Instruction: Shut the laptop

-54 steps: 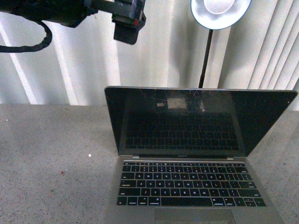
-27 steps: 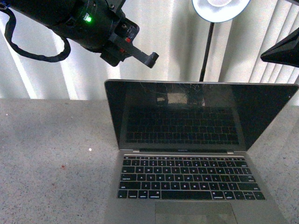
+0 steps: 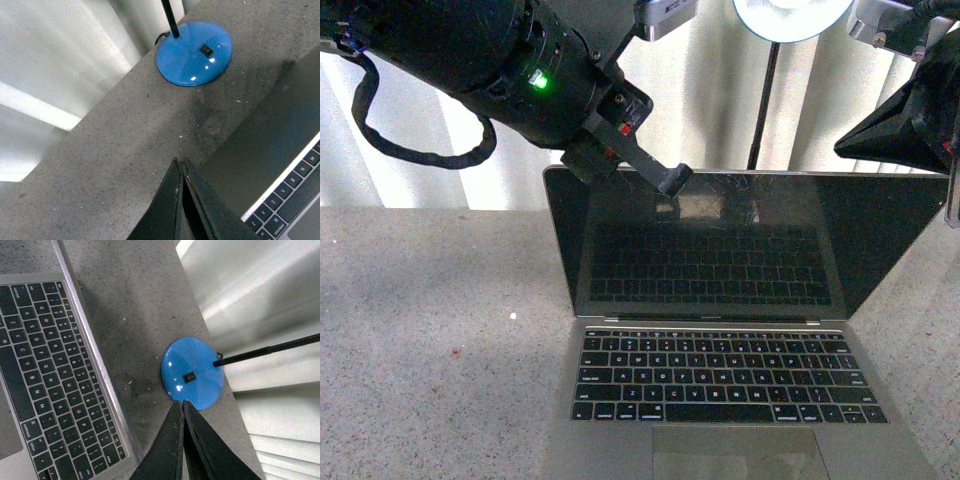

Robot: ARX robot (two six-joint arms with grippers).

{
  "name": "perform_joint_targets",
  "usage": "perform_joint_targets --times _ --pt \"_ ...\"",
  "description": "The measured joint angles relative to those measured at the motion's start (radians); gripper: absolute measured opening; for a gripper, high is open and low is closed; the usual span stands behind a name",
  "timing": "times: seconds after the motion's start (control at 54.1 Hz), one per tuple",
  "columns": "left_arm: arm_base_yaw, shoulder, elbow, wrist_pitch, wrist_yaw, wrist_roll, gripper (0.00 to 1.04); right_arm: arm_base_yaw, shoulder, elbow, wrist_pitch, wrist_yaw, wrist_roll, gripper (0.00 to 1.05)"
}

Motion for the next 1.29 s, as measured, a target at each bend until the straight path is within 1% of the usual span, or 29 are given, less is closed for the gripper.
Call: perform_joint_targets --times 0.222,0.517,0.979,1.293 --pt "-0.009 0.0 -0.01 -0.003 0.023 0.011 0.04 0.014 -0.002 -0.022 -0.021 -0.011 -0.02 0.03" --pt "-0.01 0.0 -0.043 -0.02 0.033 0.032 0.04 0.012 -0.018 -0.073 -0.046 -0.015 -0.051 0.03" --pt "-0.027 -0.023 -0.094 -0.023 0.051 0.047 0.04 0.008 -0.021 -0.098 -0.085 -0.016 -0.083 0.03" --pt "-0.038 -0.029 -0.161 0.001 0.061 0.035 0.04 0.008 -0.021 -0.147 -0.109 -0.016 -0.124 0.03"
